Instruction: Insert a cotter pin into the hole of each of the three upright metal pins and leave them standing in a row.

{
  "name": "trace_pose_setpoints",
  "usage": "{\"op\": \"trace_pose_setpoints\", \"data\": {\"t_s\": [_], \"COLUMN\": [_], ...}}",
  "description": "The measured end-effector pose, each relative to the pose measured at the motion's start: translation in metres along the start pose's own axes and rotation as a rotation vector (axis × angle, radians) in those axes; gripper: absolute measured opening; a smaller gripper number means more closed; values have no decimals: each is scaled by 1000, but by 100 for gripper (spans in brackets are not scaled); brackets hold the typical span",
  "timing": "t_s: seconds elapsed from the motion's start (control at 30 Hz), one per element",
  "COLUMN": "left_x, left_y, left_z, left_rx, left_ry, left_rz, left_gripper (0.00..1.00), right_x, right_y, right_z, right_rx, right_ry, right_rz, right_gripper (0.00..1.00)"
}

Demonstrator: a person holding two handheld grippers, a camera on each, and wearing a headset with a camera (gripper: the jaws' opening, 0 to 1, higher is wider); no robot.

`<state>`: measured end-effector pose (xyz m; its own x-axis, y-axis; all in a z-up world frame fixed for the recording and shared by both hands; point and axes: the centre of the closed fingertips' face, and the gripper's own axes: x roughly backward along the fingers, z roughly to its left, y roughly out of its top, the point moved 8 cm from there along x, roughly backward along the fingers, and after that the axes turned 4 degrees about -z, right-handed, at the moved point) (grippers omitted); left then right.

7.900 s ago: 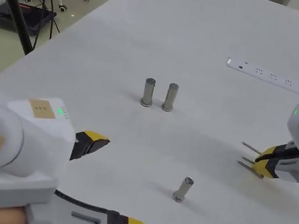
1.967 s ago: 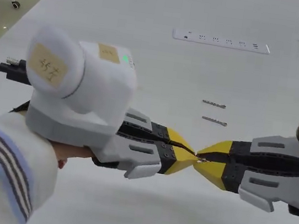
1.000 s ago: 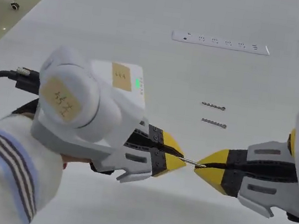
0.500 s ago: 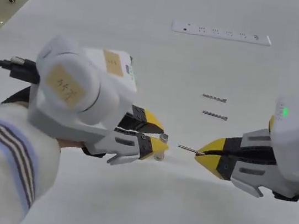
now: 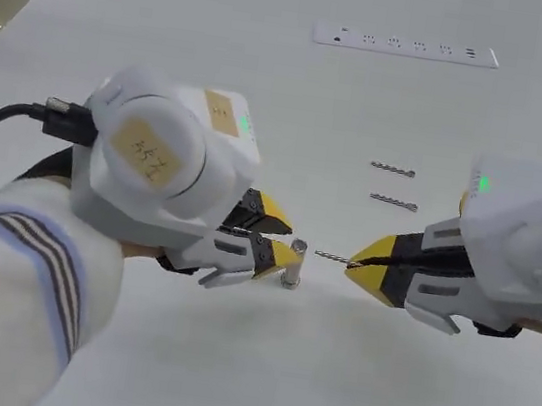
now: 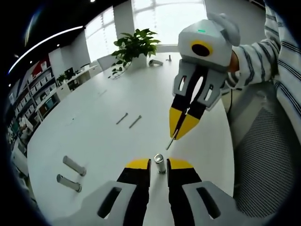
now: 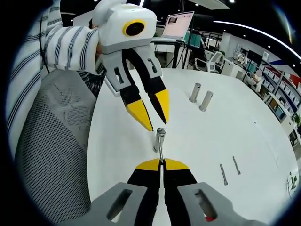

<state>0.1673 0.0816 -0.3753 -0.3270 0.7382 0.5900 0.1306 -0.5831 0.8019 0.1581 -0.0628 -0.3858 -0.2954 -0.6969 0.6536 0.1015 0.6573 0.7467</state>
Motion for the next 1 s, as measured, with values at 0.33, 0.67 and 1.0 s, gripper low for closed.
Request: {"op": "trace_pose_setpoints", "data": {"t_s": [0.33, 0.67, 1.0], "left_x": [-8, -10, -10], "left_y": [-1, -2, -1], "left_z": [1, 1, 1], "left_rx": [-15, 5, -6], "left_ry": [-29, -53, -63], "left_rz": [14, 21, 24], "left_gripper": [9, 6, 6], "right_x": [-7, -11, -16], "right_y": [0, -3, 2], "right_z": [-1, -3, -3], "right_rx": [-7, -20, -10], "right_ry": [12, 7, 25], "right_rz": [10, 13, -6], "right_gripper": [0, 0, 0]}}
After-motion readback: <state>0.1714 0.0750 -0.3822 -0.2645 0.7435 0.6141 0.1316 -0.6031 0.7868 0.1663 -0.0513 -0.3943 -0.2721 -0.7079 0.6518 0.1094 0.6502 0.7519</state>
